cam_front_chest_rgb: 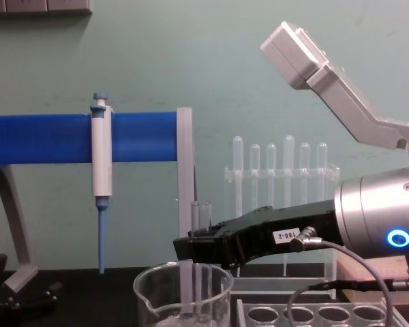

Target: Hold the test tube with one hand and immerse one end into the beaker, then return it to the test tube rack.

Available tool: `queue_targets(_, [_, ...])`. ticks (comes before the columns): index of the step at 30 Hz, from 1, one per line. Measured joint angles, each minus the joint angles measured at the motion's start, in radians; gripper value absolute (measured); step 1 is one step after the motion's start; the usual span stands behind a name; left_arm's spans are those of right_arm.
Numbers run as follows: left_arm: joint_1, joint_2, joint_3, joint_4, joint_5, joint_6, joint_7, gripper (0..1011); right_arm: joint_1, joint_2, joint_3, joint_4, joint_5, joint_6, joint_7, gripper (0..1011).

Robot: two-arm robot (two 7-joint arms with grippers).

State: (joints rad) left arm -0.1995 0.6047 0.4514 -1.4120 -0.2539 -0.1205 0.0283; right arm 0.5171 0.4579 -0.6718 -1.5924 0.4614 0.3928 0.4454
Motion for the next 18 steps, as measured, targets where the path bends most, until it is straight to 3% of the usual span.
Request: queue_targets(18, [0.0,0.0,0.0,0.0,0.0,0.0,0.0,1000,0.0,0.0,0.0,0.0,0.0,0.0,0.0,241])
